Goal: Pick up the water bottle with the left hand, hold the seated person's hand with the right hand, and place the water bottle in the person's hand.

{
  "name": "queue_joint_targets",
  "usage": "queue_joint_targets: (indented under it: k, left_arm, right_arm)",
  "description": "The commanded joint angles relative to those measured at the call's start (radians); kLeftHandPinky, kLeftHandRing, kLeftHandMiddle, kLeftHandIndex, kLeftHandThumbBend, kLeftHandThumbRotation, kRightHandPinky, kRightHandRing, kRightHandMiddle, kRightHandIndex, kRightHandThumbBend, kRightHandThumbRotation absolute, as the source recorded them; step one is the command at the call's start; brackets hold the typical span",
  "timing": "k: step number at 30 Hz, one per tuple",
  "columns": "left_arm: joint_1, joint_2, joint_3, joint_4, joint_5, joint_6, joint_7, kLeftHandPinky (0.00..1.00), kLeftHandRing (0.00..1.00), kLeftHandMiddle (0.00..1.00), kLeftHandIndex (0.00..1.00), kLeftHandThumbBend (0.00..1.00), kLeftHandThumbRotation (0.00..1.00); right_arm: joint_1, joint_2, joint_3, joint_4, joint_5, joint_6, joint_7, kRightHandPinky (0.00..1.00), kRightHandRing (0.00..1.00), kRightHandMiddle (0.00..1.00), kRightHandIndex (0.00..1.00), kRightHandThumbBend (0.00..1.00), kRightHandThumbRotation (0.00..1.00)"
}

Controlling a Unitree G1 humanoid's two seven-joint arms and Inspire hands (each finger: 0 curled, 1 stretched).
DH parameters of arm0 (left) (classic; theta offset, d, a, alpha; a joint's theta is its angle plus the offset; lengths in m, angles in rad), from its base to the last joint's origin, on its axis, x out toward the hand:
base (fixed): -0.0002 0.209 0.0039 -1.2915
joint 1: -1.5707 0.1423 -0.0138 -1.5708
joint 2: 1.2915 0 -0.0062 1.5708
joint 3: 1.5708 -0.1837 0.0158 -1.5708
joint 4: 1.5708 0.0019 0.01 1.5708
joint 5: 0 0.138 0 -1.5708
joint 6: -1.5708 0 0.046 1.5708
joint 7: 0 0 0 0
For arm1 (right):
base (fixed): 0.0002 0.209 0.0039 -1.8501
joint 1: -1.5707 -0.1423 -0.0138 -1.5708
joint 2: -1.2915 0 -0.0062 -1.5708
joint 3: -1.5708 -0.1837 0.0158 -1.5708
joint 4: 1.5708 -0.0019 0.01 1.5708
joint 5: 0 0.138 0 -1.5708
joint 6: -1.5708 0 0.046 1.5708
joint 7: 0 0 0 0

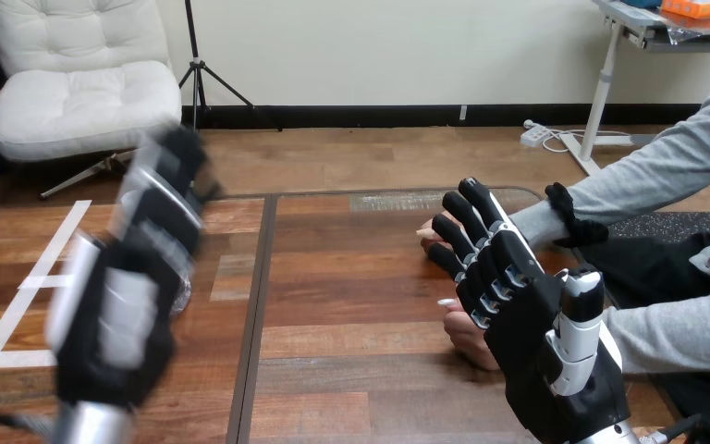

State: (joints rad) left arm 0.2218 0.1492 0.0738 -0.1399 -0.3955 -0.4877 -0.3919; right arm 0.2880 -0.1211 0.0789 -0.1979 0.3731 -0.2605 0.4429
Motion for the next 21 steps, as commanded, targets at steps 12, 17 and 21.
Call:
queue_joint_targets:
  k: [12,17,21]
  left_arm:
    - [-0.217,0.004,0.127,0.009,-0.042,-0.062,0.032,0.95,0.99,1.00,0.98,0.84,0.88]
    - [-0.238,-0.001,0.157,0.018,-0.038,-0.080,0.052,0.89,0.97,0.99,0.96,0.85,0.88]
    - [-0.252,-0.003,0.177,0.033,-0.015,-0.101,0.071,0.86,0.96,0.98,0.96,0.84,0.89]
  right_arm:
    - [-0.032,0.005,0.001,-0.061,0.003,-0.004,0.002,1.00,1.00,1.00,1.00,0.99,1.00]
    - [-0.029,0.006,0.001,-0.061,0.004,-0.008,0.005,1.00,1.00,1.00,1.00,0.99,1.00]
    - [-0.029,0.006,0.001,-0.062,0.004,-0.006,0.004,1.00,1.00,1.00,1.00,0.99,1.00]
